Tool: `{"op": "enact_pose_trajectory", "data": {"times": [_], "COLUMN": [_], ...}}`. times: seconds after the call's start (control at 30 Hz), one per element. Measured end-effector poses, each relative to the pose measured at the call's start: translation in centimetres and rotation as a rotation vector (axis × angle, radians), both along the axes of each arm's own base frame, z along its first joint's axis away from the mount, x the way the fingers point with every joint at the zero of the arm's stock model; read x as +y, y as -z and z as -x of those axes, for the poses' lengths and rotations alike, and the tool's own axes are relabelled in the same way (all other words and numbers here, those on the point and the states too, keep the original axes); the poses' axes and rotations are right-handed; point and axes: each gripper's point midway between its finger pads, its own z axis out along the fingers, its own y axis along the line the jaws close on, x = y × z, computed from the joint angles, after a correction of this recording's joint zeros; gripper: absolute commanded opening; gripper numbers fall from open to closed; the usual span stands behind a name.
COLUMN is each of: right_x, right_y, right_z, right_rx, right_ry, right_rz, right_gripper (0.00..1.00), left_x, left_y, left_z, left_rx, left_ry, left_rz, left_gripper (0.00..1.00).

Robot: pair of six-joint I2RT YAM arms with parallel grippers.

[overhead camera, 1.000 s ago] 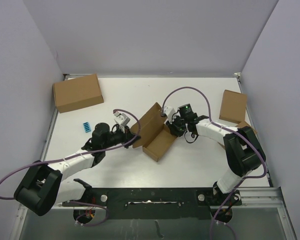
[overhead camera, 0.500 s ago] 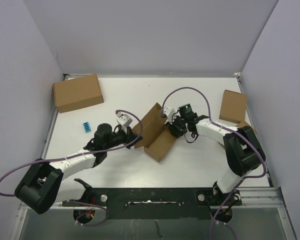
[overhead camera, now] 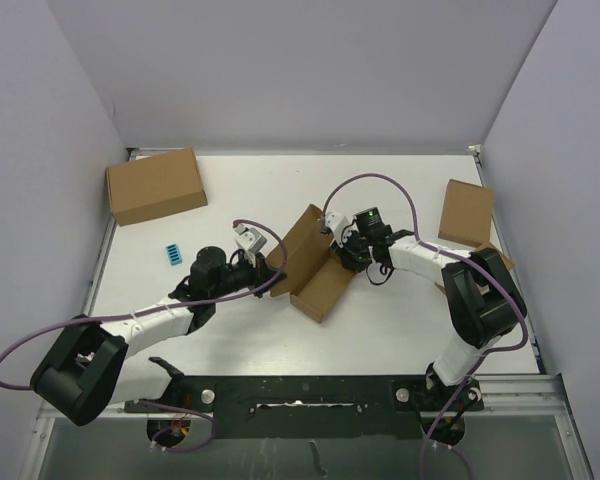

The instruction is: Fold the paper box

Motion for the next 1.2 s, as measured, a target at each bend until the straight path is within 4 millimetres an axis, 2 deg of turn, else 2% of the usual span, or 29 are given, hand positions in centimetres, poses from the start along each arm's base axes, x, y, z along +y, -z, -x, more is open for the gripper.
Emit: {"op": "enact_pose_trajectory", "data": {"times": [0.17, 0.4, 0.63, 0.93, 1.2], "right_x": [-0.1, 0.1, 0.6, 0.8, 0.3], "right_y": [0.0, 0.0, -0.4, -3.4, -6.1], "right_z": [-0.2, 0.0, 0.5, 0.3, 0.6], "right_rx": [-0.013, -0.006, 0.019, -0.01, -0.021], "right_ry": [0.008, -0.004, -0.031, -0.049, -0.087], "right_rz": [0.011, 0.002, -0.035, -0.132, -0.224], "right_gripper": [0.02, 0.27, 0.41, 0.54, 0.55], "left_x": [0.0, 0.0, -0.2, -0.5, -1.2], "left_y": [0.0, 0.0, -0.3, -1.2, -1.1], "left_z": [0.0, 0.0, -0.2, -0.4, -1.0], "left_rx": [0.0, 0.0, -0.006, -0.032, -0.028], "left_ry": [-0.002, -0.001, -0.001, 0.016, 0.044], "left_rz": [-0.001, -0.002, 0.0, 0.003, -0.013], "left_gripper": [0.0, 0.0, 0.0, 0.0, 0.0]}}
